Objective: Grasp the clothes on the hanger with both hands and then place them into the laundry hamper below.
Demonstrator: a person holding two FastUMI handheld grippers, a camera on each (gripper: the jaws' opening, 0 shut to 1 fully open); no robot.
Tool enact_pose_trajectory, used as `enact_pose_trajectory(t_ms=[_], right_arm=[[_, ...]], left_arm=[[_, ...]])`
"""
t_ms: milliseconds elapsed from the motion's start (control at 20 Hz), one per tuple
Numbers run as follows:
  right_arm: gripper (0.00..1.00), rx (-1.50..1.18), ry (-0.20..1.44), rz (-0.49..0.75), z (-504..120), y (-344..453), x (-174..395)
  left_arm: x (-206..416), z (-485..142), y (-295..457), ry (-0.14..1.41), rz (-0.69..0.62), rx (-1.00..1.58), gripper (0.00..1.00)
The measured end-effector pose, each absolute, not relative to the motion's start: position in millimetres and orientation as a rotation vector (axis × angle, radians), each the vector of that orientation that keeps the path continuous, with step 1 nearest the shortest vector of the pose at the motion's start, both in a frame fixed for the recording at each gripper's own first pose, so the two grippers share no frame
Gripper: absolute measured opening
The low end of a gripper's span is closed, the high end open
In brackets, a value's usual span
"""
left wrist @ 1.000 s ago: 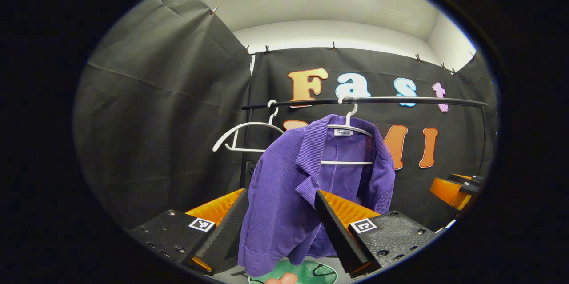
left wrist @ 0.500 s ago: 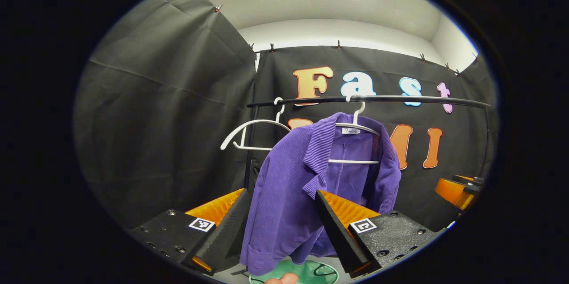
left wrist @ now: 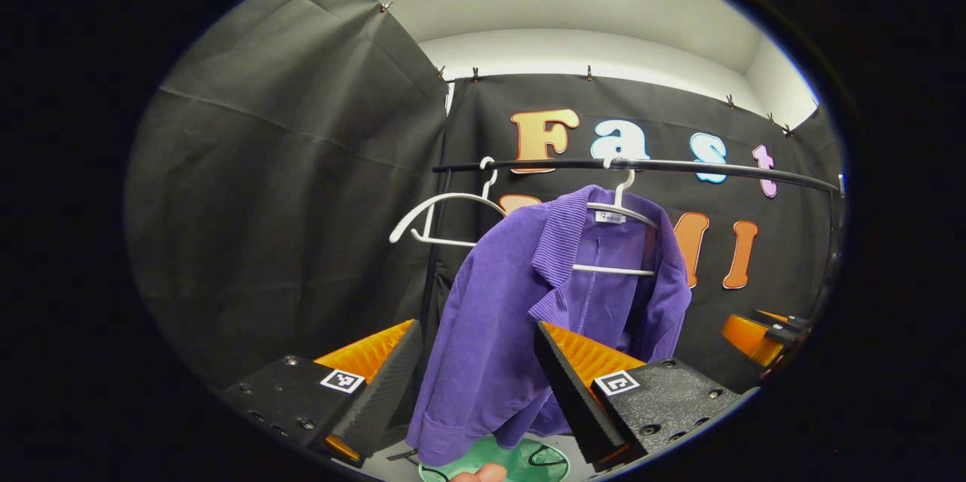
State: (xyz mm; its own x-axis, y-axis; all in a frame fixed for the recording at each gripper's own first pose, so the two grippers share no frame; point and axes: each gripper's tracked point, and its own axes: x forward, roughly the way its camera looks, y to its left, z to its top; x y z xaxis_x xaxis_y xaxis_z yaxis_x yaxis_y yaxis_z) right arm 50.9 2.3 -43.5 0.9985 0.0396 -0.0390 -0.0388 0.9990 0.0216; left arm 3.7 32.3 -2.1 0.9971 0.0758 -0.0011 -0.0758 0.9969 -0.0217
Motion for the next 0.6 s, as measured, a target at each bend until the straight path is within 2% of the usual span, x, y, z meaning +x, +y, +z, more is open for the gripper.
enact_pose_trajectory(t_ms=[50,100,150,250,300,350,400,500,550,600], right_arm=[[0.9,0.025,0.051,0.055,-52,9,62],[0.98,0.029,0.056,0.066,-60,14,74],[0.9,0.035,0.058,0.066,-65,17,88],[0.9,0.029,0.054,0.055,-75,19,114],[0.98,0.012,0.057,0.043,-82,18,128],[0.98,-0.007,0.063,0.024,-89,17,142],[0.89,-0.021,0.073,0.01,-98,16,156],[0.89,-0.039,0.093,-0.041,-118,10,180],[0.98,-0.048,0.102,-0.07,-126,4,191],[0.9,-0.057,0.106,-0.098,-134,-3,200]], left_arm=[[1,-1,36,-0.002,0.085,-0.019,0.92],[-2,0,39,-0.004,0.094,-0.018,0.92],[-5,1,42,-0.004,0.101,-0.02,0.92],[-11,-1,49,-0.001,0.116,-0.026,0.92],[-15,-1,51,0.0,0.121,-0.027,0.92],[-18,-1,55,-0.001,0.125,-0.025,0.92],[-23,0,60,-0.004,0.132,-0.02,0.92],[-31,2,70,-0.012,0.147,-0.01,0.92],[-35,1,75,-0.011,0.152,-0.007,0.99],[-38,-1,80,-0.008,0.154,-0.005,0.92]])
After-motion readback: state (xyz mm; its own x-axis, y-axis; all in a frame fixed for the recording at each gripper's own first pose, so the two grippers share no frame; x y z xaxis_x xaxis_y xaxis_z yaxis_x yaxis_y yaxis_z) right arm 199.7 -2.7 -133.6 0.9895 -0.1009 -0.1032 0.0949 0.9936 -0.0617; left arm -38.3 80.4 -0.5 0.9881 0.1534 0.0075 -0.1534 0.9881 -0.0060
